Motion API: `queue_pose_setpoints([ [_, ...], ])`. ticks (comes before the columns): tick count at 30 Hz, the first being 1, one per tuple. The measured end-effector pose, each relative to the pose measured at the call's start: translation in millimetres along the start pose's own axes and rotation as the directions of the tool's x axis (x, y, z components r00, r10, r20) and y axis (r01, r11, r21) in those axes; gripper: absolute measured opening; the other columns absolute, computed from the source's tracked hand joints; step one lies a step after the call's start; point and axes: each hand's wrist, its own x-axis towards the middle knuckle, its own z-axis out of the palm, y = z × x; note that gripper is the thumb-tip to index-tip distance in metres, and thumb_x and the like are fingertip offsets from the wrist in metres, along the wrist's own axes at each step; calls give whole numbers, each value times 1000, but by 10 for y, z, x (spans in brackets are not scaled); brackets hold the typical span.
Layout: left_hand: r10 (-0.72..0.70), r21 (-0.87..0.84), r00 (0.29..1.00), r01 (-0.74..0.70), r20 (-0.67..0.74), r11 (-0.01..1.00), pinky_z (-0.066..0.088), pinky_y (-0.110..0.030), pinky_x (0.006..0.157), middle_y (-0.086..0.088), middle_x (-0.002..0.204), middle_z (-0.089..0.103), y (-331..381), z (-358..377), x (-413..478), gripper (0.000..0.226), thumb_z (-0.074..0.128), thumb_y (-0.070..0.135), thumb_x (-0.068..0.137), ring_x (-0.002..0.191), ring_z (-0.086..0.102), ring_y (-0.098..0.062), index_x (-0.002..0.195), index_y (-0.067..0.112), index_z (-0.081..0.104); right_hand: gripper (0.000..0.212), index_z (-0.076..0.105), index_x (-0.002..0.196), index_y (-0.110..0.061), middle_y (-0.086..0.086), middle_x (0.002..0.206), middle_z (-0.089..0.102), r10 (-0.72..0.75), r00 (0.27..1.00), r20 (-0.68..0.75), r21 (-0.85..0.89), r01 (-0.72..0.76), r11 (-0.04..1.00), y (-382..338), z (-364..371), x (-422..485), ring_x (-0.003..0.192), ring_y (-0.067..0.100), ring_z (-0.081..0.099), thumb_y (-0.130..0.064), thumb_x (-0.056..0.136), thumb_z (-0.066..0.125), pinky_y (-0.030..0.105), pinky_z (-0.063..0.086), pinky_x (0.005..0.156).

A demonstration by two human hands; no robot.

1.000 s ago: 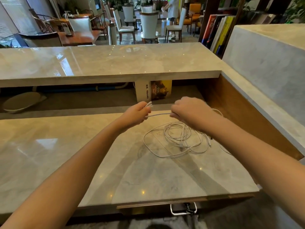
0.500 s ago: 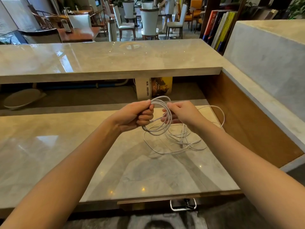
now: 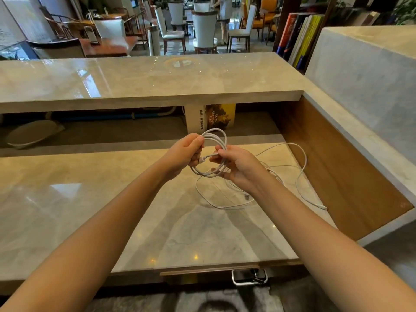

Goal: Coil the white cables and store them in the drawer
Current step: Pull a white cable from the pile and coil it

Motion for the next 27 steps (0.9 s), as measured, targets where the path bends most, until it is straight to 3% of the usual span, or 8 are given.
queue_pose_setpoints([
  [4,-40,-88,997,46,64,995,32,-18,50,0,65,38,-100,-31,39,29,31,26,102,54,32,-10,83,12,48,17,55,86,-9,1,59,40,96,993,63,148,-104,984,21,33,33,58,13,42,-6,91,40,30,39,65],
  [7,-57,-117,998,60,26,991,33,-17,48,0,65,38,-132,1,63,30,31,26,102,53,32,-10,83,12,49,8,58,92,-9,3,69,49,-30,999,-17,-255,25,967,63,25,110,65,15,48,-9,91,51,31,47,68],
  [13,-58,-116,998,59,18,991,35,-20,52,-1,64,39,-87,59,91,29,32,24,102,54,33,-11,82,11,49,15,65,100,-9,7,94,67,-298,955,10,-862,160,482,94,-193,205,85,23,63,-12,88,57,37,53,77],
  [15,-67,-66,998,67,4,996,36,-20,53,-1,65,39,-72,96,116,28,33,24,101,55,34,-11,83,11,49,18,63,103,-5,11,93,71,-250,968,19,-922,114,371,45,-219,212,76,21,65,-17,90,57,34,53,67],
  [18,-74,17,988,77,-138,997,36,-23,57,-2,68,40,-100,84,180,26,34,24,101,59,36,-12,84,12,49,24,61,112,-4,5,75,68,-186,982,16,-931,82,355,-98,-264,128,60,13,60,-18,92,57,22,47,50],
  [21,-60,25,979,66,-195,997,37,-23,57,-1,68,40,-101,34,221,27,35,24,101,59,37,-12,82,13,50,16,65,97,-10,-1,70,65,-263,960,91,-963,152,224,-167,-321,-37,64,13,61,-23,92,57,27,52,60],
  [25,-72,-249,989,37,-133,968,32,-19,50,1,64,38,-2,40,209,28,34,23,101,53,32,-9,86,10,54,15,64,90,-15,-1,84,65,-465,880,97,-989,138,56,-53,-418,-106,84,17,57,-29,91,58,31,46,69],
  [27,-106,-488,993,68,-51,870,30,-17,45,2,61,38,22,64,194,29,34,24,102,50,31,-7,90,7,55,16,66,88,-15,-2,86,57,-511,855,89,-991,126,38,53,-456,-38,86,18,51,-30,89,61,29,40,69],
])
